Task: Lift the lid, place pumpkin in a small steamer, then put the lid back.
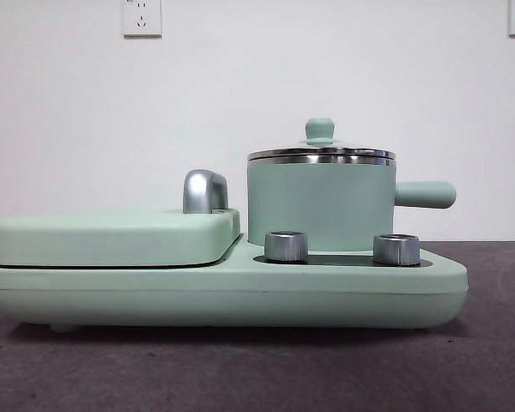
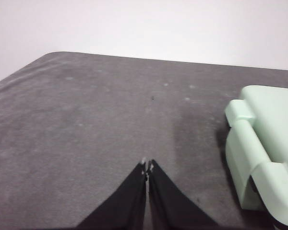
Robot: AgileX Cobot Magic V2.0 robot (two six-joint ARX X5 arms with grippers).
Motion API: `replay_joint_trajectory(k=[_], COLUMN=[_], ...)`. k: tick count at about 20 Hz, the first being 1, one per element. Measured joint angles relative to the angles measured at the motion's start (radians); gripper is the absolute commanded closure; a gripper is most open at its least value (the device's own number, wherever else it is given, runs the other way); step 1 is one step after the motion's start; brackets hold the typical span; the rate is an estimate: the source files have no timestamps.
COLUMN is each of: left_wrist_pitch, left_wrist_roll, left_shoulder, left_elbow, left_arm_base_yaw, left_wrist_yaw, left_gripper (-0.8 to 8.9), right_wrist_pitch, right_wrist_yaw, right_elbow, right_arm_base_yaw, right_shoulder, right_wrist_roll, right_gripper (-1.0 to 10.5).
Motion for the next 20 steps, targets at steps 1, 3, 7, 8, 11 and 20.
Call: replay_joint_trajectory(k=[1, 3, 7, 8, 11, 20], left_wrist_pitch=[0.001, 0.0, -0.001, -0.001, -0.001, -0.001], left_wrist_roll=[0.0, 0.0, 0.0, 0.0, 0.0, 0.0], left_shoulder=[0.0, 0.002, 0.002, 0.002, 0.002, 0.002], left_elbow=[0.0, 0.0, 0.0, 0.0, 0.0, 0.0], left_arm_base_yaw=[0.01, 0.012, 0.012, 0.012, 0.012, 0.012], left_wrist_yaw=[0.0, 0.0, 0.0, 0.0, 0.0, 0.0], left_gripper=[8.07, 8.07, 8.07, 8.07, 8.07, 8.07], right_wrist_pitch=[0.0, 0.0, 0.0, 0.0, 0.003, 0.722], right_wrist_yaw=[0.0, 0.0, 0.0, 0.0, 0.0, -0.006], right_elbow=[0.0, 0.0, 0.0, 0.0, 0.0, -0.592], right_arm_base_yaw=[0.0, 0.0, 0.0, 0.0, 0.0, -0.265], right_shoulder=[0.0, 0.0, 0.0, 0.0, 0.0, -0.404], right_wrist_roll=[0.0, 0.0, 0.0, 0.0, 0.0, -0.056], right_gripper=[9.3, 9.3, 9.3, 9.3, 9.3, 9.3])
